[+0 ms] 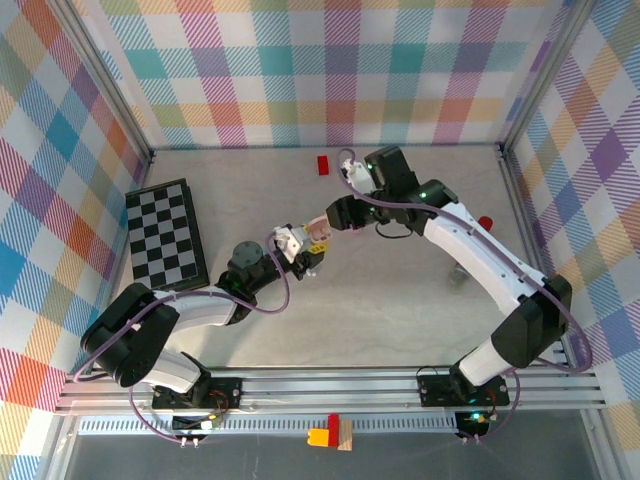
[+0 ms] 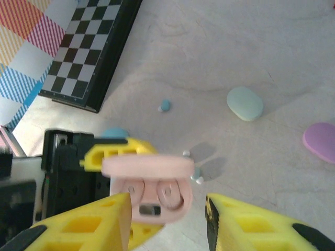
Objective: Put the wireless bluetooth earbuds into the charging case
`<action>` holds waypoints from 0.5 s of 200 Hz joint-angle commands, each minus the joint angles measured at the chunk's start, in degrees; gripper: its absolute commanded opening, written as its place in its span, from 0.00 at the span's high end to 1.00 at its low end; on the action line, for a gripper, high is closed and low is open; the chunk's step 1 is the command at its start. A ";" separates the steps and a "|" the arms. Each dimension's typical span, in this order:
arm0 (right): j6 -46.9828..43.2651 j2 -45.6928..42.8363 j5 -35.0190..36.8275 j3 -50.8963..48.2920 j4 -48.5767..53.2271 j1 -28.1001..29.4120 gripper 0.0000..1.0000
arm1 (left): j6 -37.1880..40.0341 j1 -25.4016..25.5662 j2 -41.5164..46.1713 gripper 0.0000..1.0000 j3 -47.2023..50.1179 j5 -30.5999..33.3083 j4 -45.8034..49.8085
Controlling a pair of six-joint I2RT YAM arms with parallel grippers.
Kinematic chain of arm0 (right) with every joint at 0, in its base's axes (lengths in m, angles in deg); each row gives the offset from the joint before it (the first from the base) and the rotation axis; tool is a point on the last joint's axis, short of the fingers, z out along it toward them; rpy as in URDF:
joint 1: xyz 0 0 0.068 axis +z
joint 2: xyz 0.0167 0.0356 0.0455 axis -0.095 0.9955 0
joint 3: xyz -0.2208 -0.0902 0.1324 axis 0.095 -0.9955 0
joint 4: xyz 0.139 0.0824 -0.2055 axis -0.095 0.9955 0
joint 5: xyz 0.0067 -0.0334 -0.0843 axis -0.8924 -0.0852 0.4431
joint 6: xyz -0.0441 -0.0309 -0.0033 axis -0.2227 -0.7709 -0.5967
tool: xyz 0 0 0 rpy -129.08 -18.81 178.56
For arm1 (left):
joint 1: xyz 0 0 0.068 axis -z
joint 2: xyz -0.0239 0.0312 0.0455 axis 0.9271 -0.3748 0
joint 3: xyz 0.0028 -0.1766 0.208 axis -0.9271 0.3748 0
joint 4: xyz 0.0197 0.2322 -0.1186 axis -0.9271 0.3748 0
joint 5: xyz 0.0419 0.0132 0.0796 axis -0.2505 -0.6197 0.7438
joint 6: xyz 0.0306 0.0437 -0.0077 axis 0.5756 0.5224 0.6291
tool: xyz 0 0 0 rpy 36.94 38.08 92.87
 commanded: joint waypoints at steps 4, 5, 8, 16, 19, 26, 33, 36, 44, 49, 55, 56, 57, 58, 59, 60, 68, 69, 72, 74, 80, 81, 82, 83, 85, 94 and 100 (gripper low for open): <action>-0.16 3.74 0.00 4.32 1.41 0.02 0.58 | 1.76 0.14 1.64 0.64 0.11 -4.42 -0.33; -0.26 3.95 0.03 4.40 1.53 0.02 0.58 | 1.72 0.18 1.64 0.64 0.07 -4.45 -0.28; -0.34 4.38 0.11 4.68 1.74 0.02 0.57 | 1.68 0.22 1.68 0.64 0.10 -4.66 -0.25; -0.62 5.50 0.40 5.17 2.28 0.02 0.56 | 1.69 0.14 1.73 0.64 0.02 -5.18 -0.24; -0.68 5.81 0.60 5.26 2.41 0.02 0.56 | 1.66 0.09 1.73 0.64 -0.06 -5.32 -0.24; -0.78 6.43 0.89 5.40 2.65 0.02 0.56 | 1.52 0.14 1.71 0.64 -0.14 -5.44 -0.16; -0.92 6.75 0.95 5.38 2.99 0.02 0.55 | 1.27 0.10 1.65 0.64 -0.36 -5.03 0.08; -1.02 6.86 0.87 5.28 3.09 0.02 0.54 | 1.06 0.13 1.64 0.63 -0.47 -4.70 0.25; -1.08 6.75 0.82 4.83 3.14 0.02 0.53 | 0.47 0.14 1.56 0.63 -0.78 -3.51 0.91; -1.14 6.45 0.86 4.32 2.94 0.02 0.53 | 0.15 0.14 1.51 0.63 -1.01 -2.91 1.42; -1.15 5.99 1.07 3.50 2.59 0.02 0.50 | 0.00 0.14 1.42 0.63 -1.11 -2.65 1.75; -1.15 5.91 1.14 3.38 2.51 0.02 0.50 | 0.00 0.14 1.40 0.63 -1.12 -2.64 1.77; -1.15 5.78 1.17 3.27 2.43 0.02 0.50 | 0.04 0.14 1.39 0.63 -1.16 -2.63 1.77; -1.14 5.67 1.19 3.08 2.34 0.02 0.49 | 0.07 0.14 1.38 0.63 -1.19 -2.63 1.78; -1.14 5.57 1.29 2.90 2.34 0.02 0.49 | 0.08 0.14 1.38 0.63 -1.20 -2.63 1.74; -1.14 5.43 1.34 2.77 2.26 -0.02 0.48 | 0.04 0.14 1.38 0.63 -1.20 -2.63 1.71; -1.01 4.53 1.76 1.55 1.80 0.02 0.45 | -0.16 0.14 1.20 0.63 -1.21 -2.42 1.10; -0.99 4.43 1.84 1.39 1.72 0.02 0.44 | -0.25 0.14 1.20 0.63 -1.21 -2.39 1.00; -0.89 4.11 2.01 0.87 1.58 0.02 0.43 | -0.41 0.13 1.12 0.63 -1.25 -2.25 0.69; -0.80 3.77 2.07 0.57 1.43 0.02 0.42 | -0.65 0.13 1.00 0.63 -1.22 -2.16 0.48; -0.54 2.95 2.17 -0.45 0.90 0.02 0.39 | -1.17 0.09 0.94 0.63 -1.27 -1.82 -0.02; -0.49 2.80 2.18 -0.53 0.79 0.02 0.39 | -1.24 0.12 0.94 0.63 -1.24 -1.78 -0.13; -0.47 2.73 2.18 -0.71 0.64 0.02 0.38 | -1.33 0.13 0.94 0.63 -1.27 -1.72 -0.19; -0.45 2.56 2.18 -0.88 0.53 0.02 0.38 | -1.45 0.13 0.89 0.63 -1.28 -1.69 -0.30; -0.38 2.28 2.18 -1.15 0.33 0.02 0.37 | -1.66 0.14 0.86 0.63 -1.29 -1.56 -0.39; 0.25 1.17 1.99 -2.28 -0.33 -0.05 0.33 | -2.49 0.14 0.68 0.63 -1.51 -1.34 -0.91; 0.76 0.55 1.38 -2.97 -0.75 -0.24 0.31 | -3.05 0.14 0.46 0.63 -1.68 -1.31 -1.43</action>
